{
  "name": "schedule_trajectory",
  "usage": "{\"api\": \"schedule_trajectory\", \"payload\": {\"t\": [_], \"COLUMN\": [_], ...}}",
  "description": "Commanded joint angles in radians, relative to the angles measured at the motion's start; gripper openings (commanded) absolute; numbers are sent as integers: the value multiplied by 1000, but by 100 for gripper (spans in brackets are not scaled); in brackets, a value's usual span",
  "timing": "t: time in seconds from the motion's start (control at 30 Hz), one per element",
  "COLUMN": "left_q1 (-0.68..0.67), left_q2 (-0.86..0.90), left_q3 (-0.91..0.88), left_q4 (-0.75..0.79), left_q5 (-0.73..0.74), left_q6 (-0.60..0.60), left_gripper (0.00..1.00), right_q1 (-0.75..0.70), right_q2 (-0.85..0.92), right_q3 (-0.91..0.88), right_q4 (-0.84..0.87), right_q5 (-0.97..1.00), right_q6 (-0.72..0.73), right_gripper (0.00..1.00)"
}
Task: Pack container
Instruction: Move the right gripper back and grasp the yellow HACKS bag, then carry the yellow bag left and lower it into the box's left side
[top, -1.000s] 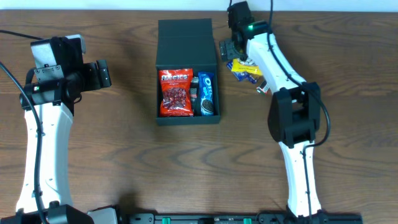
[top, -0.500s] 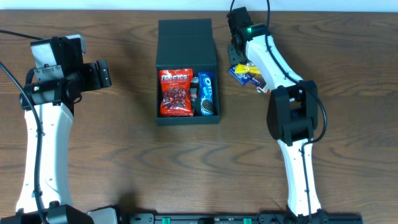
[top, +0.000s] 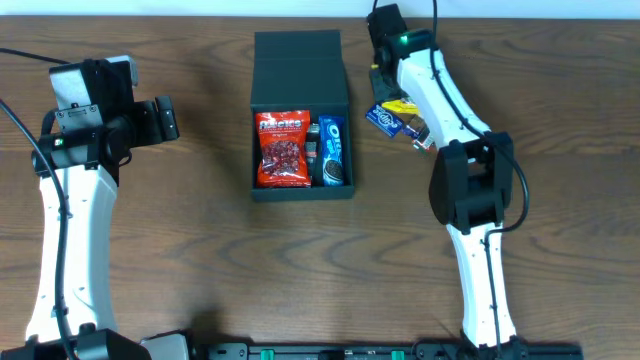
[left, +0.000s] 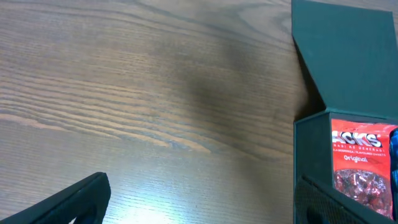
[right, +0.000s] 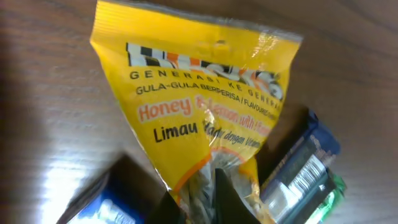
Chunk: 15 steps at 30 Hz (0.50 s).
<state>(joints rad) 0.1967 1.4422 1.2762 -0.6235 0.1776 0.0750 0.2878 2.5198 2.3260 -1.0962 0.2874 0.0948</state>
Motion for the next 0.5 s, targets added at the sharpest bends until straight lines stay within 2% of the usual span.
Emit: {"api": "schedule_trajectory", "payload": {"t": [0.0, 0.13, 0.3, 0.47], "left_q1": [6, 6, 6, 6], "left_q2": [9, 9, 9, 9], "left_q3": [4, 4, 4, 4], "left_q4": [0, 0, -1, -1], "left_q5": [6, 6, 6, 6], "left_q6": [-11, -10, -7, 1], "left_gripper": [95, 95, 95, 95], "right_q1": [-2, 22, 83, 161], "right_q2": [-16, -70, -191, -283], "right_q3": [128, 249, 266, 259], "right_q4": [-56, -150, -206, -272], "right_q5": [-14, -19, -45, -59], "right_q6": [4, 4, 6, 130], "right_gripper": [1, 1, 1, 1]}}
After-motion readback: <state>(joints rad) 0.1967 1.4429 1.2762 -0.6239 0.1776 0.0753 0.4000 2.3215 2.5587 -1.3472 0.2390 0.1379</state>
